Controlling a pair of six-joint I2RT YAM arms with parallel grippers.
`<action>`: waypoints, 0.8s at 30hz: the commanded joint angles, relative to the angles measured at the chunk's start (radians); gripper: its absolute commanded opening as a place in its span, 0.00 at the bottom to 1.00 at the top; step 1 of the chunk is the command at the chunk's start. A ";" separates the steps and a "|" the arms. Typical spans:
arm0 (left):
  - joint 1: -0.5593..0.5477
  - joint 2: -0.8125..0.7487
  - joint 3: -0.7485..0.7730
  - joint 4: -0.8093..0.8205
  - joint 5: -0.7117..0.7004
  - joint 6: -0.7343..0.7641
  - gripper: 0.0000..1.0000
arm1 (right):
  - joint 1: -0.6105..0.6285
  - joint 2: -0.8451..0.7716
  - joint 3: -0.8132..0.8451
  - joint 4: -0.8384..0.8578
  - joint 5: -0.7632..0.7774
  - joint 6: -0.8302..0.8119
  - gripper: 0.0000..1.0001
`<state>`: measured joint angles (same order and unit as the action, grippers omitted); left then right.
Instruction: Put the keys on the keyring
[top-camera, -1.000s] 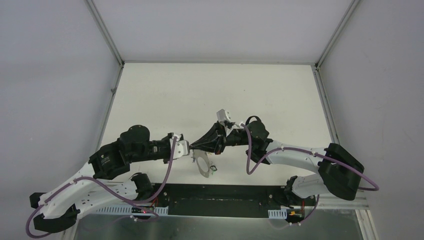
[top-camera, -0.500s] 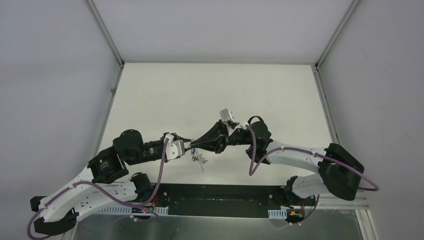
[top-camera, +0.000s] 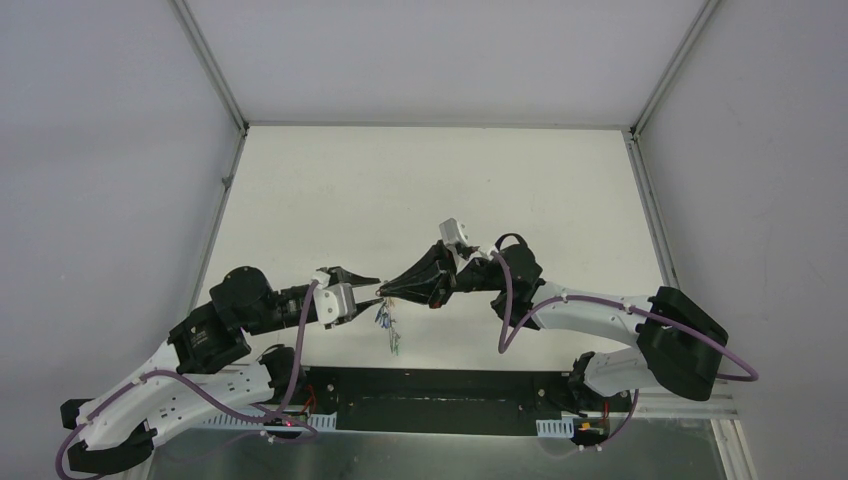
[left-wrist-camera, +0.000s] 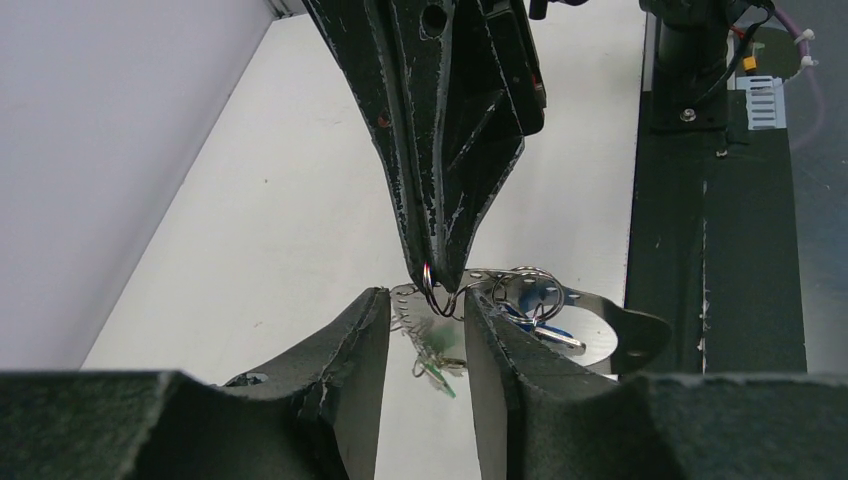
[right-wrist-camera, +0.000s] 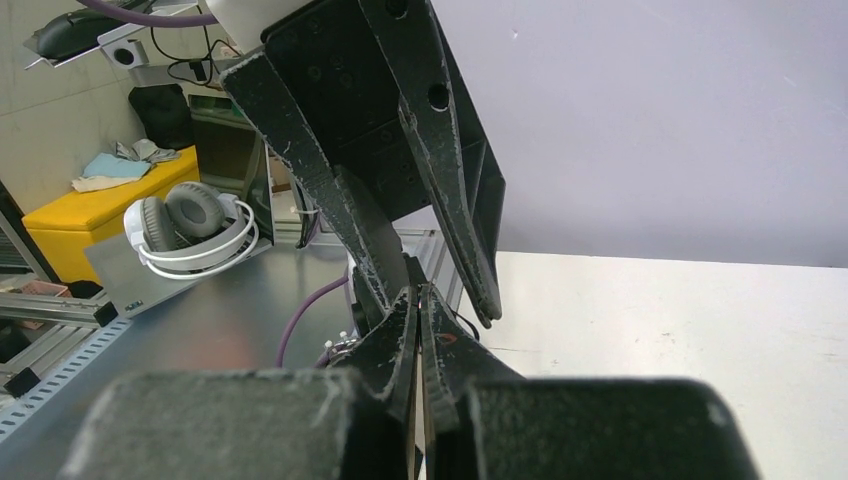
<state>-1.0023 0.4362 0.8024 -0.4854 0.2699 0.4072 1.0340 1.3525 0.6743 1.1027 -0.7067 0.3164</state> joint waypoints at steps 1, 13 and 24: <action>-0.008 -0.008 0.017 0.044 0.025 -0.028 0.35 | 0.005 -0.039 0.013 0.052 0.022 0.000 0.00; -0.008 0.017 0.048 0.013 0.013 -0.061 0.06 | 0.005 -0.042 0.007 0.051 0.027 -0.004 0.00; -0.008 0.023 0.074 0.015 -0.008 -0.087 0.22 | 0.005 -0.041 0.003 0.052 0.036 -0.007 0.00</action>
<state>-1.0023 0.4519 0.8337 -0.5007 0.2661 0.3347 1.0340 1.3468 0.6727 1.0946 -0.6880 0.3122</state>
